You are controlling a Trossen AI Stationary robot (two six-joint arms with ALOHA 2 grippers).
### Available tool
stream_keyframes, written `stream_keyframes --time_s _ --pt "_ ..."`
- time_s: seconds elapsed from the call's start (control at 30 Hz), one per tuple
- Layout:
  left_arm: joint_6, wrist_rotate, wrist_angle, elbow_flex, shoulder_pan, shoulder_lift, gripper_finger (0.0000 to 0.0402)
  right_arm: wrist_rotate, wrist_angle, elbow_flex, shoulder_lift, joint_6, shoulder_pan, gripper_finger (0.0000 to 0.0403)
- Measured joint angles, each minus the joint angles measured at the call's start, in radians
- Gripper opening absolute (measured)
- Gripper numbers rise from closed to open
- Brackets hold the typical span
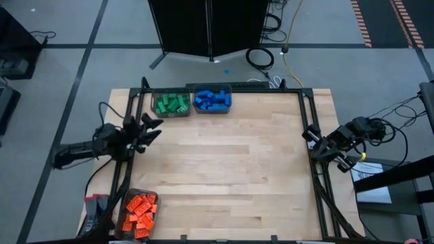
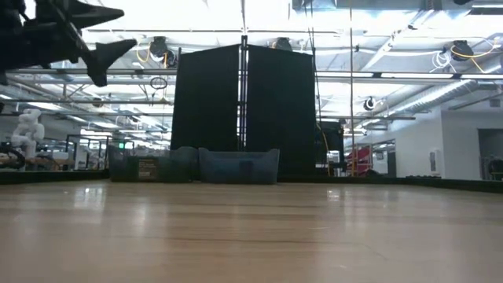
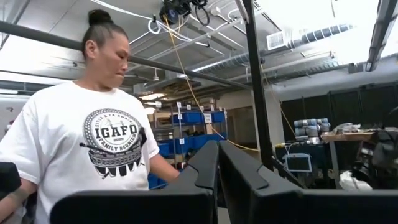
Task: Sort blocks
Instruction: Return to Home Position
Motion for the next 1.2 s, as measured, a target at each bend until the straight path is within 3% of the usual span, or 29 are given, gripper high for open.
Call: stream_keyframes --time_s 0.13,0.27,0.53,0.73,0.93,1.2 --pt "0.139 -0.220 -0.016 -0.002 -0.150 0.009 0.0266 0.000 -0.028 0.000 0.000 0.000 0.000 0.0013" --pt "0.198 -0.320 -0.067 -0.002 -0.269 0.012 0.0266 0.002 -0.152 0.000 0.000 -0.038 0.000 0.0013" --pt "0.151 -0.323 -0.139 -0.002 -0.415 0.013 0.0266 0.008 -0.315 0.001 0.000 -0.133 0.000 0.0013" --pt "0.085 -0.261 -0.229 -0.002 -0.457 0.013 0.0266 0.015 -0.440 0.000 0.000 -0.183 0.000 0.0013" --pt "0.112 -0.300 -0.283 -0.002 -0.470 0.014 0.0266 0.137 -0.519 -0.001 0.000 -0.141 0.000 0.0013" --pt "0.113 -0.339 -0.291 -0.002 -0.470 0.013 0.0266 0.142 -0.423 -0.127 0.000 -0.099 0.000 0.0013"
